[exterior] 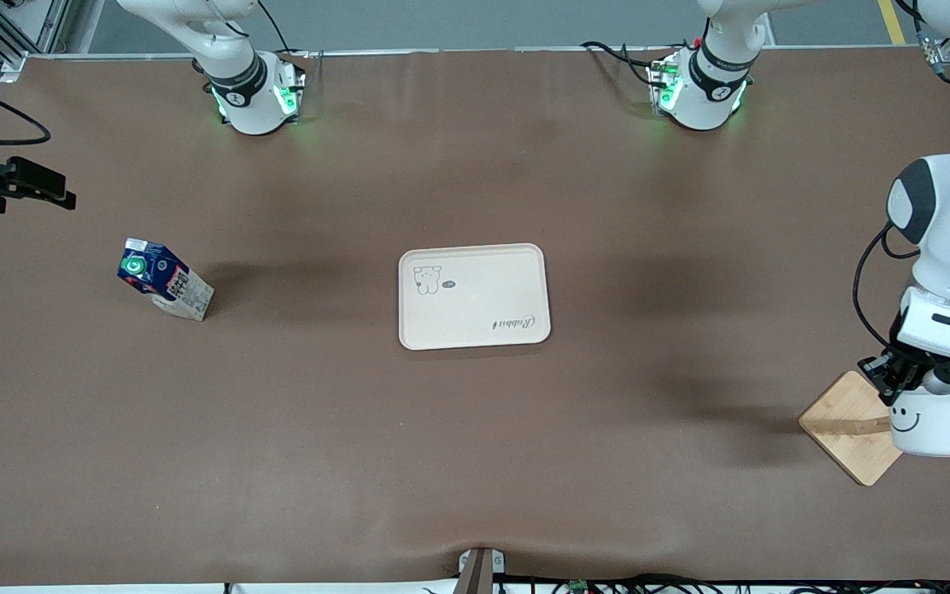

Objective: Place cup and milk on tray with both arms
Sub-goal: 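Grasp the white mug's rim with the left gripper, then lift the mug off the stand and carry it toward the tray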

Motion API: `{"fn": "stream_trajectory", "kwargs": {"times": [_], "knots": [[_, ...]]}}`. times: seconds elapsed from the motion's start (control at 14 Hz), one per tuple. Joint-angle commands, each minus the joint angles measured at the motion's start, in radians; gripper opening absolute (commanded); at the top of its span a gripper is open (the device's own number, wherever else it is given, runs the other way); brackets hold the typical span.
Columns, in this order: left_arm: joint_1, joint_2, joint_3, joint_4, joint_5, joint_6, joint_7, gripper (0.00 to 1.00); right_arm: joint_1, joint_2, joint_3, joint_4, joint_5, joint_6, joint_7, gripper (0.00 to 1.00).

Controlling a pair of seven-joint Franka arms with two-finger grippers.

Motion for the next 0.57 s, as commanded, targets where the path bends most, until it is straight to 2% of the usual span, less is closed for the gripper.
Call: {"fn": "stream_trajectory", "kwargs": {"times": [0.0,0.21,0.5], "knots": [[0.0,-0.033,-0.035,0.045,0.039,-0.105,-0.007,0.0,-0.013,0.009,0.008,0.018,0.015,-0.016,0.012,1.0],[-0.002,-0.033,-0.105,0.108,0.04,-0.246,-0.009,0.0,-0.029,0.009,0.008,0.015,0.015,-0.016,0.01,1.0],[-0.023,0.009,-0.233,0.183,0.002,-0.447,-0.044,0.0,-0.03,0.012,0.01,0.015,0.015,-0.013,0.012,1.0]]}}
